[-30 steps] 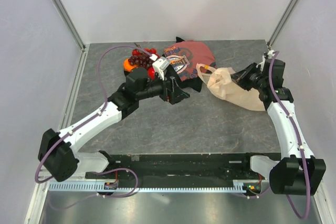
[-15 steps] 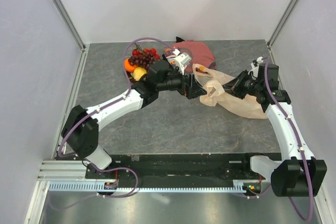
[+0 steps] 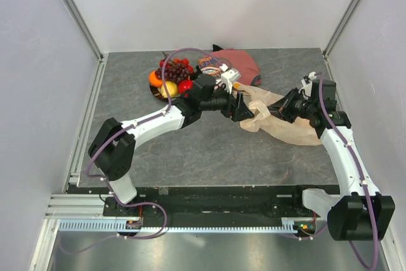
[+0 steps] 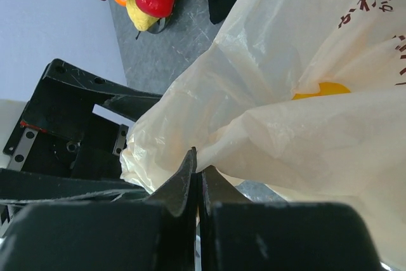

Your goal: Place the fruits into the plastic bag

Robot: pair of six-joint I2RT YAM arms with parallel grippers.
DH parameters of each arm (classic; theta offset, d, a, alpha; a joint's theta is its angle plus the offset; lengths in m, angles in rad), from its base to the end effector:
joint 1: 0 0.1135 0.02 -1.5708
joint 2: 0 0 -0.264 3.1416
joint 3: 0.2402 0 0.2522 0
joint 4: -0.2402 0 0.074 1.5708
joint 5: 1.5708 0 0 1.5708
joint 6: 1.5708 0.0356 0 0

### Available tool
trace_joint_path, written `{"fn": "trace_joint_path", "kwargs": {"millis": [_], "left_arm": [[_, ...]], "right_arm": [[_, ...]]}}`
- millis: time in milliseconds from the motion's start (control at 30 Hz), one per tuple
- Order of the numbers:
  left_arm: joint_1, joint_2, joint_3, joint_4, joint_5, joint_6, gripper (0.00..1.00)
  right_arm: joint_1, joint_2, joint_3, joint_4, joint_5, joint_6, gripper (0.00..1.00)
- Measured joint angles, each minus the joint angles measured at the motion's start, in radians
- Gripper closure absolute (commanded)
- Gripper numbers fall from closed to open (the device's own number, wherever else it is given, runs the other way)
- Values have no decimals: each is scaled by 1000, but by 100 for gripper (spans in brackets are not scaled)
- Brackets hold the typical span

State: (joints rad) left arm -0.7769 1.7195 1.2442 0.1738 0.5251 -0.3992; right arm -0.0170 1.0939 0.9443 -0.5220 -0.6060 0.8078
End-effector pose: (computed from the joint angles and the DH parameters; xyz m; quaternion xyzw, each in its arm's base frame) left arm 0.2759 -0.2963 0.2847 0.2971 0.7350 -0.4915 0.3605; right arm 0.2311 0.0163 0.3066 0.2257 0.8395 0.4078 0.2793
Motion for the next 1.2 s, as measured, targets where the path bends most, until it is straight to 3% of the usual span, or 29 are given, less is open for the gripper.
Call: {"fn": "trace_joint_path", "kwargs": {"millis": [133, 200, 300, 333, 367, 400, 433, 533, 633, 900, 1200], "left_arm": [[-6, 35, 16, 0, -1, 0, 31], [-10, 53, 25, 0, 1, -1, 43], [-14, 68, 27, 1, 2, -14, 75], [-15, 71, 27, 3, 2, -23, 91], [-16, 75, 27, 7, 3, -31, 99], [-16, 77, 27, 10, 3, -42, 98], [-16, 79, 27, 15, 0, -51, 99], [-16, 79, 27, 17, -21, -65, 99], [-9, 69, 14, 17, -61, -76, 99], [40, -12, -71, -22, -178, -114, 99], [95, -19, -135, -69, -237, -216, 98]], "right_arm": [[0, 0, -2, -7, 0, 0, 100], [0, 0, -2, -9, 0, 0, 100], [0, 1, -2, -10, 0, 0, 94], [0, 2, -2, -10, 0, 0, 89], [0, 3, -2, -10, 1, 0, 75], [0, 5, -2, -11, 2, 0, 67], [0, 5, -2, -16, 4, -2, 52], [0, 5, 7, -48, 35, -12, 29], [0, 2, 50, -123, 119, -32, 20], [-16, -110, 134, -334, 475, -8, 17], [-105, -184, 189, -517, 670, 19, 20]]}}
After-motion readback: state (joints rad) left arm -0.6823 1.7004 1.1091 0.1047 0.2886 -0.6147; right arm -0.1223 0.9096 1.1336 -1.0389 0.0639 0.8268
